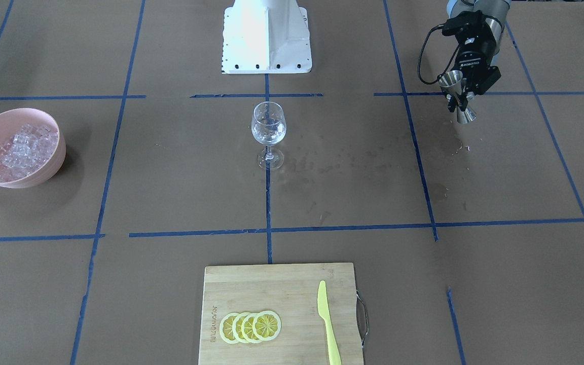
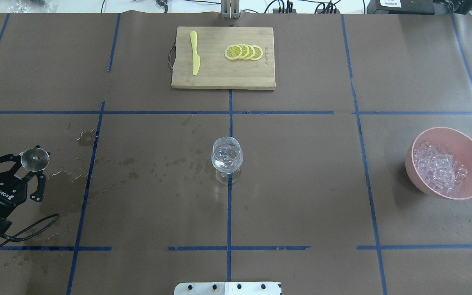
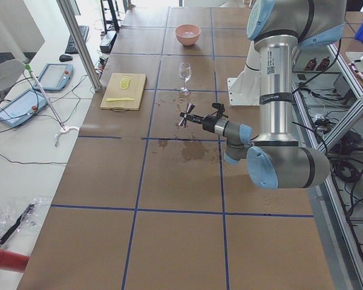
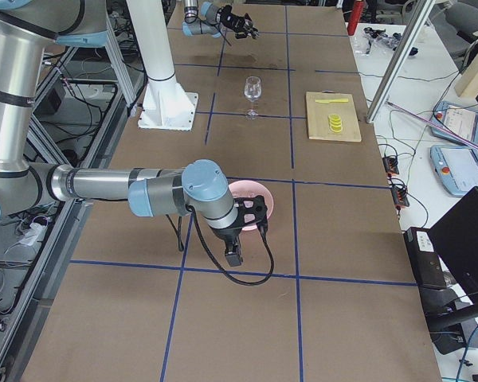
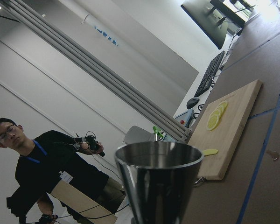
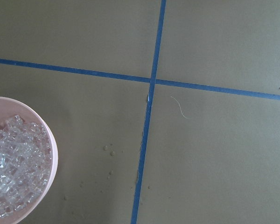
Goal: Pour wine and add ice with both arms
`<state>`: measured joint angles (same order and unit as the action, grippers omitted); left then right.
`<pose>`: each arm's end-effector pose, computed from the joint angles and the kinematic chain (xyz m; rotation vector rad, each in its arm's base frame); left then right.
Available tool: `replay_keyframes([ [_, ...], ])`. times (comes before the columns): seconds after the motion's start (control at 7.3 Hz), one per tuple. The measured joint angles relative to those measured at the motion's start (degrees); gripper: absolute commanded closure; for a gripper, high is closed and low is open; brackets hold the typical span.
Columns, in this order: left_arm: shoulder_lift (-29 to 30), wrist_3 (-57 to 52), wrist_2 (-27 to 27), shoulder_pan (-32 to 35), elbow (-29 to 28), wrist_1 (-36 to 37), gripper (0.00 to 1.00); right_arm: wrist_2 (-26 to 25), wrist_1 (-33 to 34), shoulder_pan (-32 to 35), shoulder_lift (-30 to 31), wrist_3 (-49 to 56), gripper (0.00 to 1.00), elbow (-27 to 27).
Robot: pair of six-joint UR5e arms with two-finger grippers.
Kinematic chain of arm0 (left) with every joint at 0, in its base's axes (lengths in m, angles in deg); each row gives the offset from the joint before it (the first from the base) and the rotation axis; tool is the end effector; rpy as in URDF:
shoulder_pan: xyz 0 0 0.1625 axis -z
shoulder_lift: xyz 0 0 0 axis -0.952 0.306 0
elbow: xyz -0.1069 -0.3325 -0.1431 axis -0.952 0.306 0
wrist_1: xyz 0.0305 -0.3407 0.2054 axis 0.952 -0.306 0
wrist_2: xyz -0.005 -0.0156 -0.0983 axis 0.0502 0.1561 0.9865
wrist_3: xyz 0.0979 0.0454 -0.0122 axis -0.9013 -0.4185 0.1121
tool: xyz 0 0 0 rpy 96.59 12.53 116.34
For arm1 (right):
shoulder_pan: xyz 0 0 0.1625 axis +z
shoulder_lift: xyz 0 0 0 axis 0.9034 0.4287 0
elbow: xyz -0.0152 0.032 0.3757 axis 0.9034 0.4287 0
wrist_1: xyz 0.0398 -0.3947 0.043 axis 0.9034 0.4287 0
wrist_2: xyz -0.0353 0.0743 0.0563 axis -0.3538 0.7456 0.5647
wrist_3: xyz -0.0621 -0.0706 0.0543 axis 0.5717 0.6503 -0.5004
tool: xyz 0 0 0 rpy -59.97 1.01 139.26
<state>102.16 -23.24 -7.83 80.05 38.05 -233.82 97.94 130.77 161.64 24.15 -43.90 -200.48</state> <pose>0.2915 -0.2644 0.4615 1.7618 0.4243 0.2877 0.1007 -0.3572 0.5565 0.2611 -0.7653 -0.0309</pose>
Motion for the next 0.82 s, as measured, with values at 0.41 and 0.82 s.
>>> replay_keyframes([
  [0.41,-0.05,28.07,6.57,-0.40,-3.77,-0.04,1.00,0.00,-0.33,0.06,0.13,0.06,0.00,-0.01],
  [0.82,0.32,43.88,8.37,-0.47,-6.54,-0.03,1.00,0.06,-0.36,0.22,0.32,0.07,0.00,-0.27],
])
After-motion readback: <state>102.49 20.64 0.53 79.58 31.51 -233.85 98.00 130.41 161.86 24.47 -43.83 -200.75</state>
